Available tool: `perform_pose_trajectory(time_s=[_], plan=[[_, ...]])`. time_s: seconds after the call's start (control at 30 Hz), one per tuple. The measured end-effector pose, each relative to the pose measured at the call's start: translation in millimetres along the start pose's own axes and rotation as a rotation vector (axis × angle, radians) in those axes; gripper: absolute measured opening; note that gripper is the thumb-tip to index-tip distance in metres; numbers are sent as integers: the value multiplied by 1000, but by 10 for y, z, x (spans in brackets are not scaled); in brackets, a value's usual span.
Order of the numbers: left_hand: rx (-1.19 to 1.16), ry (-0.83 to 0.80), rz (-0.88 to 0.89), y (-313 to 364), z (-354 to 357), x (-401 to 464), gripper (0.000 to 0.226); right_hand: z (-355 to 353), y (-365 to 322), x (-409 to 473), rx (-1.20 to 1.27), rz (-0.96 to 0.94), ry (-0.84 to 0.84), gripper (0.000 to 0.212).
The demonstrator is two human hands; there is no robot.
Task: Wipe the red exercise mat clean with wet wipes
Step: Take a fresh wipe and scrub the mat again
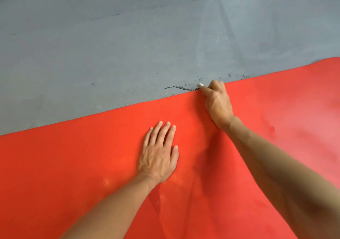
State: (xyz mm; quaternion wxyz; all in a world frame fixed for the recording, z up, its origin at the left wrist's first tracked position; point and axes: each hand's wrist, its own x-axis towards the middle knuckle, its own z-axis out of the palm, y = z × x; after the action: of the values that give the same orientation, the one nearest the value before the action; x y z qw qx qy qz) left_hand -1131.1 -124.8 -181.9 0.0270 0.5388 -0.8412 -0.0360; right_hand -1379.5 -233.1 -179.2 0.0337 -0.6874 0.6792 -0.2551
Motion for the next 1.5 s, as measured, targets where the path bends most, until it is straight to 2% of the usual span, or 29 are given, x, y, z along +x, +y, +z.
perform_pose_trajectory(time_s=[0.13, 0.23, 0.27, 0.33, 0.4, 0.43, 0.6, 0.7, 0.77, 0.83, 0.9, 0.97, 1.03, 1.13, 1.2, 1.27, 1.33, 1.37, 1.5], plan=[[-2, -7, 2, -4, -3, -6, 68, -335, 681, 62, -99, 348, 105, 26], [19, -21, 10, -4, -1, -21, 70, -205, 486, 65, -30, 442, 132, 23], [24, -22, 15, -8, 4, -26, 69, -139, 308, 13, 27, 401, 104, 20], [34, -19, 28, -13, 8, -27, 68, -52, -13, -187, 90, 150, -27, 18], [41, -30, 44, -6, 11, -25, 66, -109, 11, -319, 54, -85, -72, 18], [49, -34, 49, -2, 18, -28, 65, -197, 169, -299, 42, -98, -64, 19], [95, -59, 77, 76, -9, -11, 57, -716, 1222, -131, -45, 287, 58, 27], [70, -49, 99, 523, -65, 139, 53, -611, 1178, -110, -27, 416, 100, 30], [55, -32, 96, 977, -52, 298, 56, -462, 814, -223, 51, 300, 82, 27], [-1, -41, 68, 1328, 12, 456, 61, -380, 567, -392, 114, 59, -23, 19], [11, -68, 63, 1490, 91, 507, 65, -469, 712, -382, 98, -94, -86, 17], [46, -80, 55, 1516, 153, 509, 66, -619, 1096, -218, 55, -8, -41, 24], [39, -85, 54, 1524, 148, 503, 66, -746, 1476, -42, -4, 203, 26, 26], [35, -107, 52, 1498, 133, 520, 66, -694, 1359, -18, -11, 372, 91, 30], [43, -122, 44, 1509, 124, 516, 66, -596, 984, -225, 46, 250, 71, 28], [48, -143, 44, 1520, 96, 522, 65, -588, 726, -547, 104, -9, -84, 35], [40, -138, 45, 1524, 90, 550, 66, -693, 900, -590, 77, -155, -134, 41], [39, -141, 44, 1520, 86, 551, 66, -748, 1094, -527, 66, -100, -100, 41], [47, -137, 54, 1517, 81, 551, 67, -920, 1703, -358, -11, 395, 93, 41]])
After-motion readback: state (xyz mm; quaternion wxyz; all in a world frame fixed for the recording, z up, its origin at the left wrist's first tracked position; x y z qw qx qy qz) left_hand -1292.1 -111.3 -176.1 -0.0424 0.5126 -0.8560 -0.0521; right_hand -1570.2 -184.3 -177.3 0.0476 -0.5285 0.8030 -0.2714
